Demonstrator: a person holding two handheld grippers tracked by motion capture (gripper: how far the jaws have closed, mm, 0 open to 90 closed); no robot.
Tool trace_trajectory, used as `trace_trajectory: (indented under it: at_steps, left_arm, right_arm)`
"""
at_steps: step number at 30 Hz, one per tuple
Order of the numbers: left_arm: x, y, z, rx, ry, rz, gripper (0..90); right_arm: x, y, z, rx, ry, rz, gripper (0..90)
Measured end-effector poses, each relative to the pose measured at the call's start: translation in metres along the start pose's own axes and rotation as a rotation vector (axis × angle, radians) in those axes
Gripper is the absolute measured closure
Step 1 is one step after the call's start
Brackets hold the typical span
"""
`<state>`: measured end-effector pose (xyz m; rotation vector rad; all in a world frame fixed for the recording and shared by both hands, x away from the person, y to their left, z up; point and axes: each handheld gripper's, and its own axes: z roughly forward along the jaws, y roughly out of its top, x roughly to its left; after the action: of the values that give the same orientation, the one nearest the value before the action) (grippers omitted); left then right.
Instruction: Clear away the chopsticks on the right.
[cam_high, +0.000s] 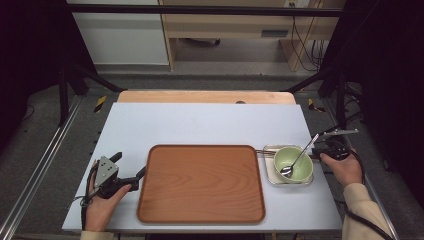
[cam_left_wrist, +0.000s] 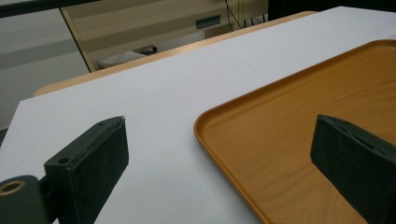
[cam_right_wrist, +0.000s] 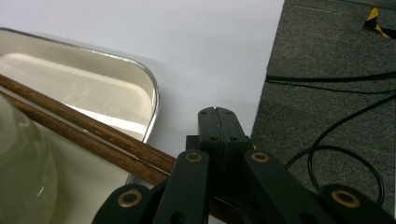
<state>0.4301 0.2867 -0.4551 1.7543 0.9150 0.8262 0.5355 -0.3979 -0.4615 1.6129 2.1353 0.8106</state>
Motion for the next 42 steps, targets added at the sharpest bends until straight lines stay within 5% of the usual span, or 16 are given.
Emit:
trace_trajectory:
  at_steps: [30,37,42]
  left_arm:
    - [0.003,0.000,-0.002,-0.007,0.016,-0.002,4.8]
    - [0.003,0.000,-0.003,-0.005,0.018,-0.001,4.8]
    - [0.002,0.000,-0.002,-0.002,0.017,0.002,4.8]
  right_arm:
    - [0.017,-0.018,-0.020,0.039,0.050,-0.035,90.0]
    - [0.012,-0.018,-0.034,-0.023,0.033,-0.053,86.4]
    - [0.011,-0.023,-0.047,-0.021,0.043,-0.080,79.5]
